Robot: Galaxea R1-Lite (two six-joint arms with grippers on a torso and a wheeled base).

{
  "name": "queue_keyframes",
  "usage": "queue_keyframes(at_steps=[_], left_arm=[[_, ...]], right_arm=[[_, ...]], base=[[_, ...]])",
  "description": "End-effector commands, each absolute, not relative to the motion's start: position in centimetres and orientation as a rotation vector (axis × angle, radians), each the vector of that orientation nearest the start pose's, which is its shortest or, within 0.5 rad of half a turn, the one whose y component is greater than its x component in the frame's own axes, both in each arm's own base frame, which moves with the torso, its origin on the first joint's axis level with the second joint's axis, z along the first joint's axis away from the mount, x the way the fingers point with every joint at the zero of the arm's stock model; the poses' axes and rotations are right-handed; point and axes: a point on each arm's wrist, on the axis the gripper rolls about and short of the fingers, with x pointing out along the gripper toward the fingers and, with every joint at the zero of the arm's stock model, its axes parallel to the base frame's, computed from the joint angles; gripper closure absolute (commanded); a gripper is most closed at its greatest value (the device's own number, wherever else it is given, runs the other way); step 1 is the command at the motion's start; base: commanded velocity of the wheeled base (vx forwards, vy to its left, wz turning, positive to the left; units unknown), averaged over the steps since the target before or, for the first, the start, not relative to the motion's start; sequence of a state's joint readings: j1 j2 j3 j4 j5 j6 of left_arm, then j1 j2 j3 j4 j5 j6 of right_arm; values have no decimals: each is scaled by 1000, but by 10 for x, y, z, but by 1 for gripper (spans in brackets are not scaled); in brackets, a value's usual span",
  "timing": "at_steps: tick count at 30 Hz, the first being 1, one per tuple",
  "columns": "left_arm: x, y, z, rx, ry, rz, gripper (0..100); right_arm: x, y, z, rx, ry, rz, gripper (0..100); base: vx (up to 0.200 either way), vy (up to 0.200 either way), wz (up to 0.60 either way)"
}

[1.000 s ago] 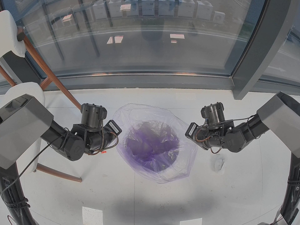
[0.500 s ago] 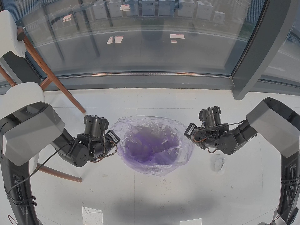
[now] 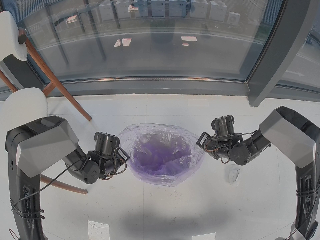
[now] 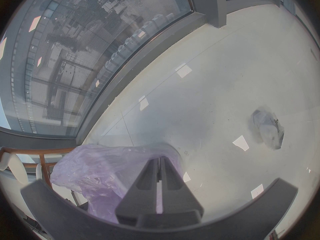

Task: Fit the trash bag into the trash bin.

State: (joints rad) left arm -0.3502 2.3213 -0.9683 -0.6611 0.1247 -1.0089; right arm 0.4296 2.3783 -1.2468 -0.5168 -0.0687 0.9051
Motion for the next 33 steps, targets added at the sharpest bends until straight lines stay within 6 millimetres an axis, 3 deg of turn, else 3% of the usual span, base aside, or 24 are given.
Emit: queue_keyframes(at_steps=[1, 2, 7, 8, 10, 12, 18, 21, 23, 24, 29, 33], left_arm=[[363, -132, 39, -862, 643, 111, 100], [354, -132, 57, -877, 619, 90, 100], [329, -122, 85, -881, 584, 66, 100], [329, -122, 85, -881, 584, 66, 100], [315, -118, 94, -883, 581, 59, 100], [303, -127, 95, -875, 605, 29, 100], [276, -166, 81, -812, 712, -72, 100], [265, -194, 53, -743, 816, -108, 100], [263, -197, 48, -731, 831, -112, 100], [260, -206, 34, -697, 873, -111, 100], [261, -214, -5, -634, 954, -65, 100], [260, -214, -22, -622, 976, -8, 100]], right_arm=[[396, 182, 56, 734, 659, 85, 100], [390, 181, 68, 740, 645, 98, 100], [372, 184, 94, 747, 624, 144, 100], [372, 184, 94, 747, 624, 144, 100], [352, 190, 89, 722, 675, 161, 100], [338, 195, 78, 696, 726, 167, 100], [312, 212, 49, 627, 834, 185, 100], [307, 223, 43, 608, 856, 205, 100], [306, 224, 42, 605, 859, 209, 100], [303, 230, 37, 592, 875, 219, 100], [288, 248, 31, 561, 909, 264, 100], [277, 258, 20, 525, 943, 274, 100]], base=[[0, 0, 0], [0, 0, 0], [0, 0, 0], [0, 0, 0], [0, 0, 0], [0, 0, 0], [0, 0, 0], [0, 0, 0], [0, 0, 0], [0, 0, 0], [0, 0, 0], [0, 0, 0]])
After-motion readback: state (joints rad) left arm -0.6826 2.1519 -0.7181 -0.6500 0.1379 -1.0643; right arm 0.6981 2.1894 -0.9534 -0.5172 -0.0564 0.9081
